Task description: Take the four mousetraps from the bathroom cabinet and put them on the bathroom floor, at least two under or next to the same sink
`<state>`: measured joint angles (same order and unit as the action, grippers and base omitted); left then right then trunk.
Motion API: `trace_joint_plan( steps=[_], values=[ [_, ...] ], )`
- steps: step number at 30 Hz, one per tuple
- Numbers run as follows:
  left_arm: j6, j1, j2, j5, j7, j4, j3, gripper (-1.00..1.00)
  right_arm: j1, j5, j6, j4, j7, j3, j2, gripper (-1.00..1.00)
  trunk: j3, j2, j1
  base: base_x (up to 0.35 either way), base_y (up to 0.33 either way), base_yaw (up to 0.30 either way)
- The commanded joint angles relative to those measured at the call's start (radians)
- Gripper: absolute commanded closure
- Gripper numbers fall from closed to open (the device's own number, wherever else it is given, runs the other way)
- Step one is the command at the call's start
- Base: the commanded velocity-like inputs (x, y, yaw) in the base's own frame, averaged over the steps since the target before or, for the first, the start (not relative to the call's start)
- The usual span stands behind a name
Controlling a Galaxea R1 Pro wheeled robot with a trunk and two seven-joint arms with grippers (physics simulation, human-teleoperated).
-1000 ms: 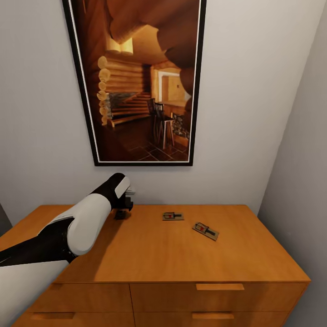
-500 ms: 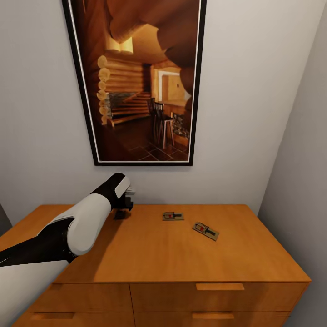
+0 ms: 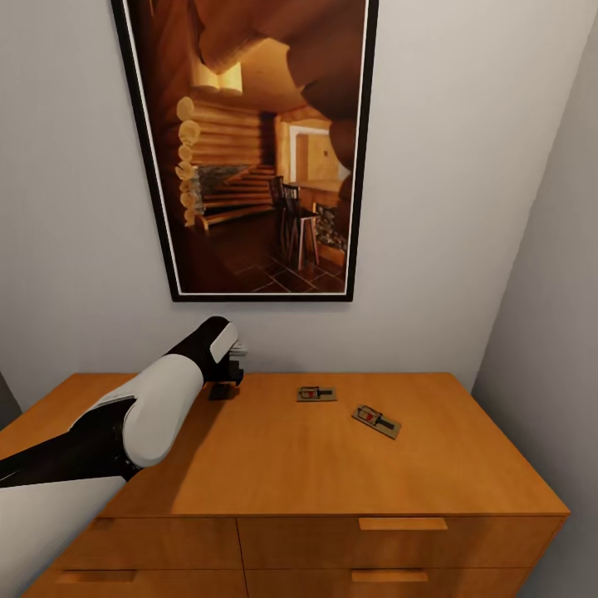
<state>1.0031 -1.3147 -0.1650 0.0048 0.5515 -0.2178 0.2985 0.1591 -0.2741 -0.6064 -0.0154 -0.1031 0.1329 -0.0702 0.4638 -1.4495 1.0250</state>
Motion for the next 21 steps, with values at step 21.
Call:
trace_joint_plan(
  steps=[21],
  values=[
    [0.003,0.008,-0.001,0.0,0.005,-0.002,0.005,-1.0,0.0,-0.014,-0.001,-0.001,-0.007,0.007,0.0,1.0,0.005,-0.001,0.0,0.0,0.0,0.0]
  ],
)
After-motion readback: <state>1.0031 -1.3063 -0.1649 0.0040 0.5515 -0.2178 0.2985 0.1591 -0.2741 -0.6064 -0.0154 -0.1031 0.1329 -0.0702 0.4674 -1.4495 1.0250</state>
